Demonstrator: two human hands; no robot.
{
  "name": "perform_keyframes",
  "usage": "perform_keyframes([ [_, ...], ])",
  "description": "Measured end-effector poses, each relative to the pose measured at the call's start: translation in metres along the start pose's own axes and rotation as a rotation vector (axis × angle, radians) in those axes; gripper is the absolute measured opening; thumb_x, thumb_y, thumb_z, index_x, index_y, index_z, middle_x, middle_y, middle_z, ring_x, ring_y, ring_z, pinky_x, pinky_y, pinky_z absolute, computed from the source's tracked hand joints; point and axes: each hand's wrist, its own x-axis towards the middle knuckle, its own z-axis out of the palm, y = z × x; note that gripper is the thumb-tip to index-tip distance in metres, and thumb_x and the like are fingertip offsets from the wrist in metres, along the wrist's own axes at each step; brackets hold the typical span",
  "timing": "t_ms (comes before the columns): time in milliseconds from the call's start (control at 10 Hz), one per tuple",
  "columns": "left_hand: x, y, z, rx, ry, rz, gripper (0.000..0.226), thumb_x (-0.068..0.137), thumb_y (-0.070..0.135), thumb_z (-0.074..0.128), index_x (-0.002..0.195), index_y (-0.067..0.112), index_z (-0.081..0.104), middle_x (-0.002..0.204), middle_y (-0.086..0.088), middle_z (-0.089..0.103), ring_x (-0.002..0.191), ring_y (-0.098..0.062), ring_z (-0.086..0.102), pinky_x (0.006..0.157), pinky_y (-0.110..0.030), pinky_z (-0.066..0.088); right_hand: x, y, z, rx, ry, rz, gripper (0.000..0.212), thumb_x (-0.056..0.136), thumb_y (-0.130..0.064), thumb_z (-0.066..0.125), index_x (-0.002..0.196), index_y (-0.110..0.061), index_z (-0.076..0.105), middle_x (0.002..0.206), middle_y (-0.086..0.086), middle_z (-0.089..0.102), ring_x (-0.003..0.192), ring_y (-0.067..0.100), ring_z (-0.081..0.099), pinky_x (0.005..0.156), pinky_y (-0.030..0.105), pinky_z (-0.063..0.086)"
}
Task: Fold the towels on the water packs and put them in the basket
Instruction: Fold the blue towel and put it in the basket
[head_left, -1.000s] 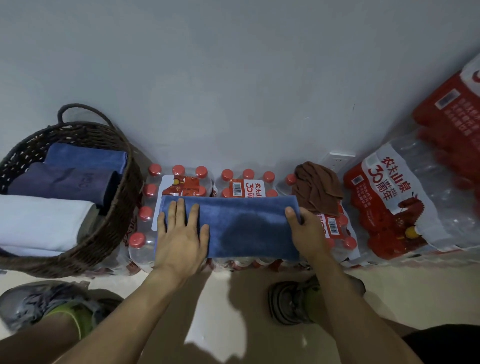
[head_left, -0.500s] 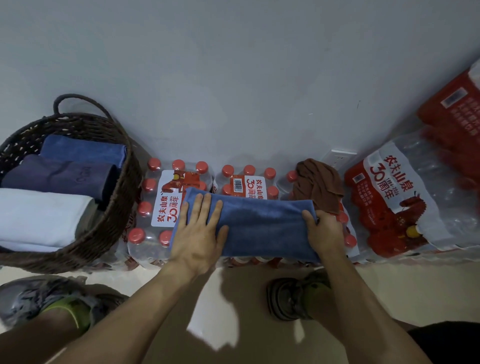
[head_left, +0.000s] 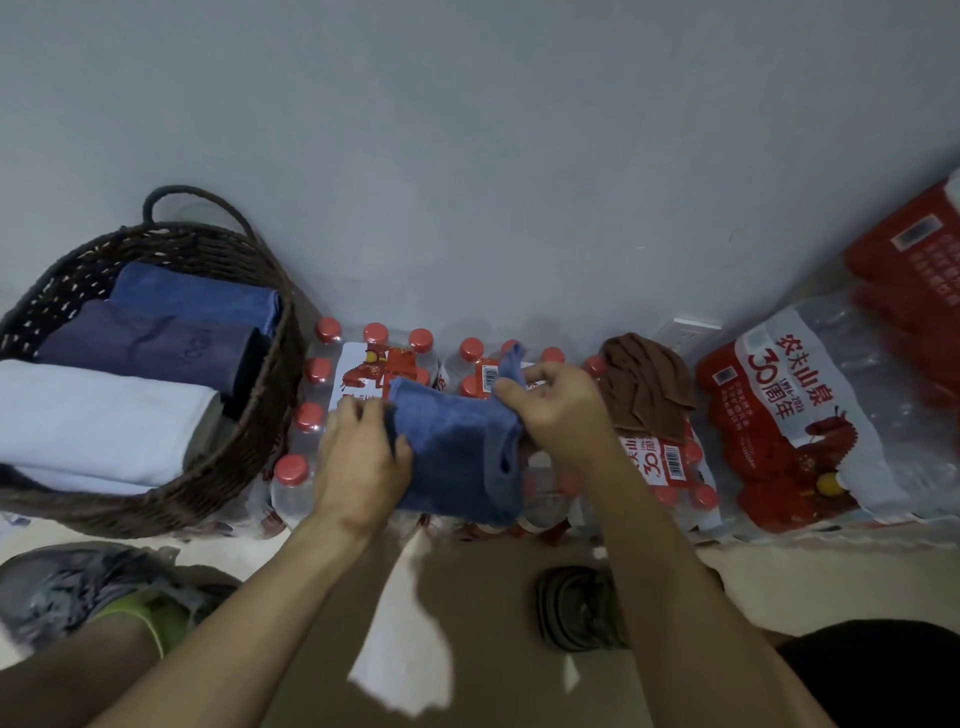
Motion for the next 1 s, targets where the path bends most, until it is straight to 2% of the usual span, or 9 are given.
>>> perform_keyframes([
  [100,-0.001,-0.006,-0.006,0.065,-0.124,-0.074,0.035,0.085,0.02,0.067,0.115,0.003,0.059,0.117,-0.018,0.057,0.108,-0.034,0.053,0.094,-0.042,0.044,0.005,0.0,0.038,0.04,-0.077,0.056,0.015,0.09,-0.022,0.068,0.091,-0.008,0.065,0.078,0.015,0.072,0.071,0.029,0.072,0.068,0.046,0.061],
  [300,0.007,-0.015,-0.014,-0.069,-0.135,-0.045,0.015,0.092,0.016,0.058,0.082,0.008,0.065,0.081,-0.011,0.065,0.082,-0.033,0.061,0.067,-0.032,0.042,0.005,0.012,0.094,0.041,-0.135,0.082,0.016,0.091,-0.019,0.066,0.104,-0.012,0.058,0.083,0.01,0.073,0.064,0.018,0.072,0.062,0.031,0.062],
  [400,0.009,-0.017,-0.019,-0.157,-0.189,-0.052,0.038,0.099,0.023,0.048,0.062,0.016,0.053,0.063,-0.005,0.056,0.068,-0.031,0.055,0.056,-0.033,0.03,0.004,0.012,0.103,0.01,-0.164,0.065,0.022,0.092,-0.026,0.066,0.108,-0.017,0.053,0.075,0.003,0.073,0.057,0.01,0.07,0.056,0.018,0.057],
  [500,0.012,-0.021,-0.021,-0.22,-0.277,-0.035,0.029,0.092,0.041,0.062,0.074,0.019,0.057,0.067,-0.002,0.063,0.064,-0.021,0.059,0.055,-0.03,0.044,0.009,0.01,0.105,0.045,-0.238,0.119,0.015,0.095,-0.027,0.058,0.109,-0.021,0.055,0.085,0.006,0.074,0.074,0.017,0.073,0.074,0.031,0.061],
  [600,0.014,-0.023,-0.021,-0.188,-0.299,-0.07,0.037,0.078,0.051,0.075,0.071,0.019,0.058,0.057,0.004,0.056,0.051,-0.013,0.049,0.048,-0.024,0.034,0.013,0.005,0.102,0.031,-0.303,0.188,0.029,0.092,-0.012,0.053,0.121,-0.018,0.059,0.112,0.017,0.067,0.102,0.033,0.067,0.09,0.048,0.055],
  [700,0.018,-0.018,-0.02,0.032,-0.29,-0.133,0.051,0.074,0.056,0.074,0.058,0.016,0.049,0.052,0.001,0.047,0.047,-0.015,0.042,0.044,-0.027,0.028,0.008,0.001,0.102,-0.055,-0.324,0.167,0.049,0.091,-0.009,0.049,0.14,-0.011,0.046,0.129,0.018,0.059,0.115,0.033,0.06,0.099,0.045,0.051],
  [800,0.023,-0.01,-0.02,0.188,-0.383,-0.172,0.046,0.077,0.054,0.073,0.062,0.016,0.051,0.062,0.0,0.052,0.054,-0.015,0.046,0.046,-0.027,0.032,-0.004,0.005,0.104,-0.12,-0.34,0.127,0.056,0.092,-0.007,0.048,0.146,-0.017,0.038,0.133,0.019,0.055,0.1,0.022,0.056,0.091,0.032,0.049],
  [900,0.024,-0.01,-0.021,0.16,-0.437,-0.219,0.04,0.075,0.047,0.079,0.067,0.017,0.053,0.068,0.001,0.055,0.057,-0.01,0.048,0.046,-0.023,0.032,-0.013,0.009,0.103,-0.292,-0.402,0.03,0.045,0.098,-0.009,0.046,0.143,-0.011,0.044,0.134,0.016,0.056,0.115,0.019,0.052,0.104,0.031,0.04],
  [1000,0.017,-0.009,-0.02,0.141,-0.467,-0.218,0.038,0.074,0.049,0.079,0.072,0.017,0.057,0.067,0.002,0.056,0.059,-0.011,0.051,0.046,-0.022,0.033,-0.016,0.013,0.097,-0.19,-0.342,0.016,0.052,0.094,-0.008,0.052,0.145,-0.016,0.042,0.13,0.012,0.06,0.11,0.019,0.058,0.094,0.026,0.045],
])
